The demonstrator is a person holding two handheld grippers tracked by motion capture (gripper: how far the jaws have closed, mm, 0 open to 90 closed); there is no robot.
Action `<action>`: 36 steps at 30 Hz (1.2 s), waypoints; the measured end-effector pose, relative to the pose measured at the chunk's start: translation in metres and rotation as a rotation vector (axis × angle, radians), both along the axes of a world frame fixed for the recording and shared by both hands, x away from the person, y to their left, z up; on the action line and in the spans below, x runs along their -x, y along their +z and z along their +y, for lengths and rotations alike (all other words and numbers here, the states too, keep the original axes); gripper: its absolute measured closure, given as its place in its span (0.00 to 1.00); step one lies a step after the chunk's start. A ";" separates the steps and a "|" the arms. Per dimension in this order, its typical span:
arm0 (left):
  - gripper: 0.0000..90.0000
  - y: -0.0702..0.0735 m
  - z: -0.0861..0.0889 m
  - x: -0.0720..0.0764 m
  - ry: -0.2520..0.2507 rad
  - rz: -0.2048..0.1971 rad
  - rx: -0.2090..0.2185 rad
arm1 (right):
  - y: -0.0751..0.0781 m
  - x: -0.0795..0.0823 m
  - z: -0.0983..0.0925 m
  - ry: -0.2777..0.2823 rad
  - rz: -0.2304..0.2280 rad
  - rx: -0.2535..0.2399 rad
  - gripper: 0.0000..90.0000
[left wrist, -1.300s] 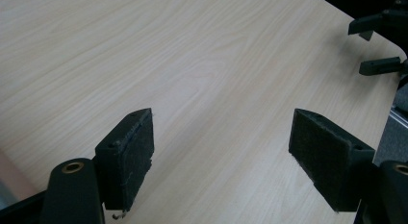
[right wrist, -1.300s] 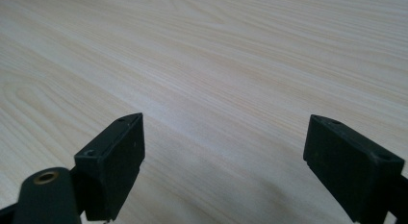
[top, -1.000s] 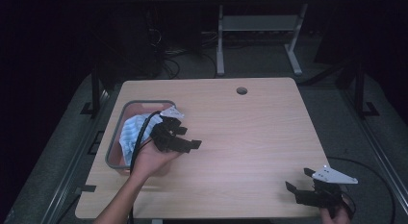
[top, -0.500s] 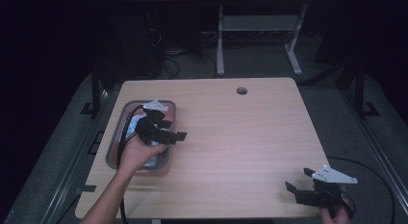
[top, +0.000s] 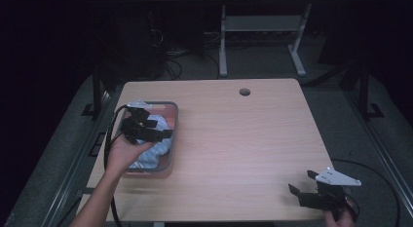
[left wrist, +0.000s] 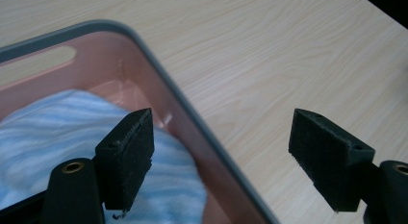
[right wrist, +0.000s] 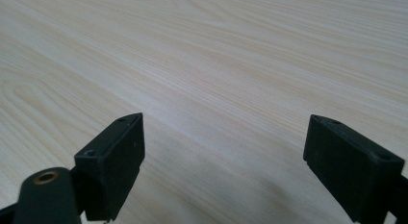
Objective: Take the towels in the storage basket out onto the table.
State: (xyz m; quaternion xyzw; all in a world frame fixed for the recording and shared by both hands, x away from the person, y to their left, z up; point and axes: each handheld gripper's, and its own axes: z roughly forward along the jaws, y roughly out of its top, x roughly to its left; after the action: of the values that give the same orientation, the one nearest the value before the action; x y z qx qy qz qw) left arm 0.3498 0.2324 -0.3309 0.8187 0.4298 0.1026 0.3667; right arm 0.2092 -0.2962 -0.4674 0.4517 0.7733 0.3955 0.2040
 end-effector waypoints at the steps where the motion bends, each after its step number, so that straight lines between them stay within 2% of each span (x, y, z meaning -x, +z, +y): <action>1: 0.27 -0.001 0.004 -0.001 0.009 0.003 -0.001 | 0.000 0.000 0.000 0.000 -0.002 0.000 0.15; 12: 0.26 -0.017 0.036 -0.009 0.112 0.059 -0.007 | 0.001 0.000 0.000 0.001 -0.001 0.000 0.15; 21: 0.24 -0.031 0.043 -0.017 0.149 0.112 -0.046 | 0.001 0.001 0.000 0.005 0.001 -0.002 0.15; 22: 0.24 -0.037 0.043 -0.019 0.155 0.137 -0.065 | 0.000 0.000 0.000 0.006 0.000 -0.003 0.15; 24: 0.24 -0.041 0.042 -0.022 0.160 0.159 -0.088 | 0.000 0.000 0.000 0.007 0.003 -0.002 0.15; 27: 0.25 -0.044 0.041 -0.026 0.165 0.177 -0.100 | 0.000 0.000 0.001 0.006 0.004 -0.005 0.15; 28: 0.25 -0.047 0.040 -0.029 0.177 0.184 -0.122 | 0.000 0.000 0.001 0.007 0.003 -0.004 0.15; 31: 0.25 -0.050 0.039 -0.032 0.183 0.203 -0.127 | 0.001 0.001 0.001 0.004 0.002 -0.008 0.15; 32: 0.26 -0.056 0.036 -0.035 0.179 0.244 -0.160 | 0.000 0.000 0.000 0.005 0.003 -0.010 0.15; 33: 0.26 -0.056 0.036 -0.035 0.179 0.244 -0.160 | 0.000 0.000 0.001 0.005 0.003 -0.009 0.15; 34: 0.26 -0.061 0.033 -0.037 0.175 0.268 -0.194 | 0.000 0.000 0.001 0.005 0.004 -0.009 0.15; 36: 0.28 -0.065 0.031 -0.039 0.169 0.290 -0.217 | 0.001 0.000 0.001 0.005 0.003 -0.008 0.15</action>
State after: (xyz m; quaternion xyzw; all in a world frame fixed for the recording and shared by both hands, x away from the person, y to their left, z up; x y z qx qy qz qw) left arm 0.3890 0.2632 -0.3956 0.8205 0.5319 0.0596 0.2008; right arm 0.2089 -0.2951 -0.4667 0.4512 0.7730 0.3985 0.2001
